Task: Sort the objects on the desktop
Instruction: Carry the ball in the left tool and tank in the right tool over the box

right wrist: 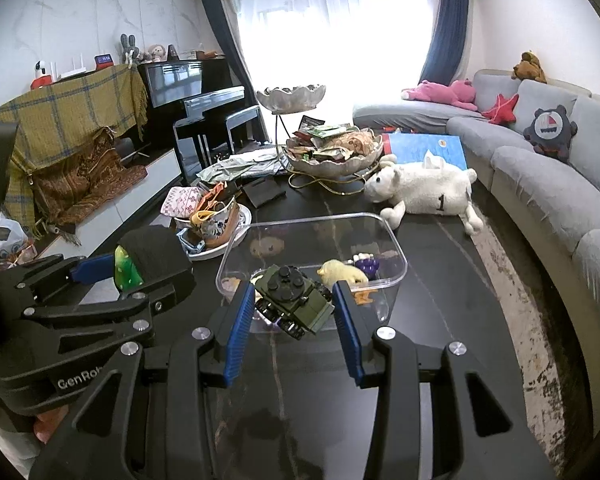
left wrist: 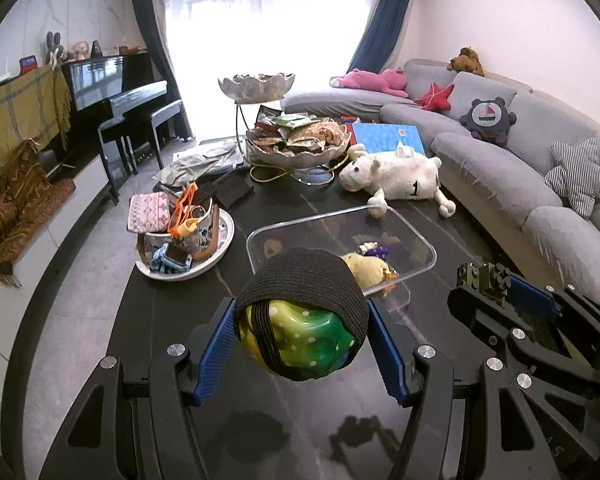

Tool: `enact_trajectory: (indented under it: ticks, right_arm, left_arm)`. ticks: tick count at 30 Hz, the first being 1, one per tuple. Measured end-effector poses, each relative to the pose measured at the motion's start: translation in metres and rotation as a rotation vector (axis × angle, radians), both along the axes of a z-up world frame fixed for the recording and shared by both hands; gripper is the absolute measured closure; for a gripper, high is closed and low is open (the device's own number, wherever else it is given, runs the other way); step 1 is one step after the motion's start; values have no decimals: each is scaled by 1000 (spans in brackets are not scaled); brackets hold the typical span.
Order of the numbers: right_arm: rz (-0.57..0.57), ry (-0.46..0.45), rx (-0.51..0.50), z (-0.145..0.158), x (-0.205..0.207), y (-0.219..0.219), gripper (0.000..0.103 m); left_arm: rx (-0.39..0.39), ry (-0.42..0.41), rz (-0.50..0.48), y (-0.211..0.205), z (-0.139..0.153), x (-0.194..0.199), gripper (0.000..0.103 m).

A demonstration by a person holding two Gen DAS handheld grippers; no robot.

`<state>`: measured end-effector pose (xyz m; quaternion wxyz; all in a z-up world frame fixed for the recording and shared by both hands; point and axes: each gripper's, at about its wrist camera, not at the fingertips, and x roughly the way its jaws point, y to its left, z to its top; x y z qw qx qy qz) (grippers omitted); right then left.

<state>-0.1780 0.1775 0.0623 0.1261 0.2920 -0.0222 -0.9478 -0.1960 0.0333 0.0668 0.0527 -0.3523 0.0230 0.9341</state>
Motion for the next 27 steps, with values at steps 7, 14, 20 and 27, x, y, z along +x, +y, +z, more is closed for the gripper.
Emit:
enact_trajectory:
  ticks: [7, 14, 20, 27]
  right_arm:
    - [3, 11, 11, 5, -19, 1, 66]
    - [3, 21, 10, 9, -42, 3, 66]
    - [1, 22, 0, 8, -62, 7, 66]
    - [-2, -10, -7, -5, -89, 10, 66]
  left_arm:
    - [14, 4, -8, 1, 4, -23, 43]
    - [13, 9, -18, 3, 6, -47, 43]
    - [-1, -5, -21, 6, -1, -66, 43]
    - [-8, -30, -20, 9, -15, -91, 43]
